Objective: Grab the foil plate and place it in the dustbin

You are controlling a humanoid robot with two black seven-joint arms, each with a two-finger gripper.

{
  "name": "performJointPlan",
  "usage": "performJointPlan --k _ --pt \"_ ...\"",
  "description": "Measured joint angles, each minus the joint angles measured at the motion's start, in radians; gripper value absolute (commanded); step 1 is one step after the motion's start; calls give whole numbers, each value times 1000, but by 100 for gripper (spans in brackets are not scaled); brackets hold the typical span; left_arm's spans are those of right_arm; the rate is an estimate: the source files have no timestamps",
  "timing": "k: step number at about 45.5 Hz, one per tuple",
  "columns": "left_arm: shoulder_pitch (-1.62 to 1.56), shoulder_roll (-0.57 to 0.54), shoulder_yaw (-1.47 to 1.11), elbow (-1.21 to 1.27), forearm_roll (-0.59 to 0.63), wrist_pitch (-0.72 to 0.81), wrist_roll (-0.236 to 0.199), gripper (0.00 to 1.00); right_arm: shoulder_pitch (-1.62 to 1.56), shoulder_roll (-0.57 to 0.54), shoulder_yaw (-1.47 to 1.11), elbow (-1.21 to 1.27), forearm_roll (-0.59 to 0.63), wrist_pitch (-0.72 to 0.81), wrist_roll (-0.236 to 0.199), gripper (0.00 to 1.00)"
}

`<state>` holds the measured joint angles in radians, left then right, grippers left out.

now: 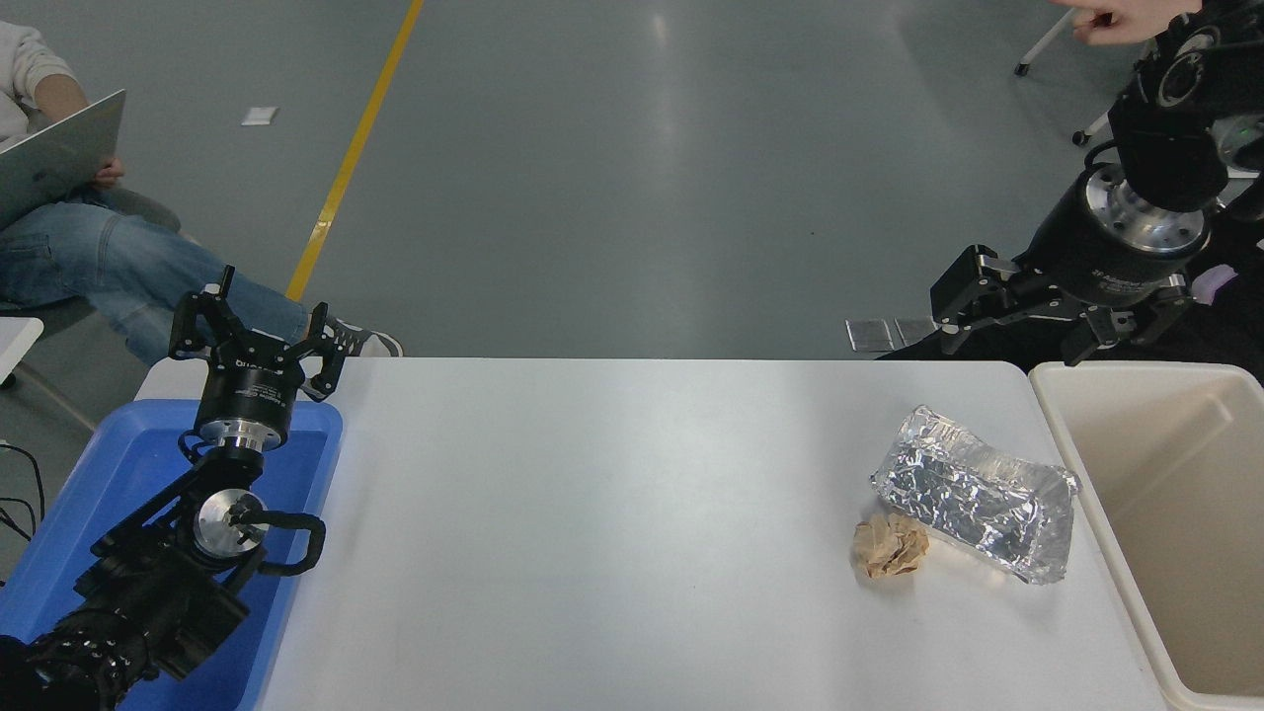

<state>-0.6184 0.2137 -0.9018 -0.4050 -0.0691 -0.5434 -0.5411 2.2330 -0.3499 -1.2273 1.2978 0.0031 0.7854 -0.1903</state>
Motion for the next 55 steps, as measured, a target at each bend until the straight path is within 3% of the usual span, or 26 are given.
performJointPlan --k 55 --pt "0 1 0 1 -1 1 0 99 39 -4 -13 0 0 0 0 100"
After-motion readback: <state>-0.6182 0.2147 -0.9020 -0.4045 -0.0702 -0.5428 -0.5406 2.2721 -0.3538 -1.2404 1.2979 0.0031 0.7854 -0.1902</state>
